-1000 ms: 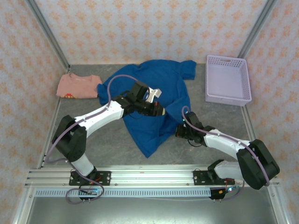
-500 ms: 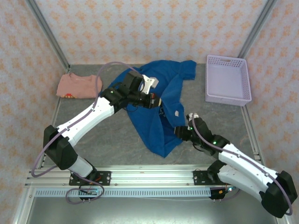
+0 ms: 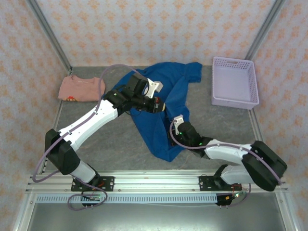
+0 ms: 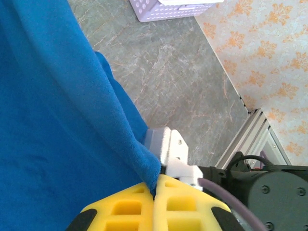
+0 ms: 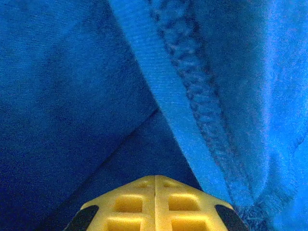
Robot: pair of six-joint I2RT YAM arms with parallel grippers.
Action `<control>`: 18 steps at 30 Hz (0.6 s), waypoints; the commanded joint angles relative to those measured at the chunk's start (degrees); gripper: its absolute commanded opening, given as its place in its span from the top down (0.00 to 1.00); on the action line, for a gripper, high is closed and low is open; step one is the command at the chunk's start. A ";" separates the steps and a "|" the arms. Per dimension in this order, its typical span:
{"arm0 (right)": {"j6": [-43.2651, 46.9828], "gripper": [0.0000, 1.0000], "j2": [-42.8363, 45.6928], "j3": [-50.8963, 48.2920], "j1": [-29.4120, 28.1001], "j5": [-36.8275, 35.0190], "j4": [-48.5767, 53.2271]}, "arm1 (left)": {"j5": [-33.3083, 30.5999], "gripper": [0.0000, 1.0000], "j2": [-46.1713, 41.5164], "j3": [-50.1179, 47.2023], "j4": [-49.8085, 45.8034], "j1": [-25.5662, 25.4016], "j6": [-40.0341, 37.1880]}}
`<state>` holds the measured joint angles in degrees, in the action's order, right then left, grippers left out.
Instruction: Fold the inside-out t-shirt
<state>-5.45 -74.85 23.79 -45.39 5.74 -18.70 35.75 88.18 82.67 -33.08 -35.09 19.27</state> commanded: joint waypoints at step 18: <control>7.48 0.90 -23.49 10.35 3.99 -4.22 -23.10 | 6.02 1.00 -0.30 5.83 -5.77 0.29 -1.68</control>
<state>8.27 -97.45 32.51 -44.84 -0.38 -39.22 39.03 91.00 86.63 -36.88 -35.09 19.38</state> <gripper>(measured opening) 0.100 0.043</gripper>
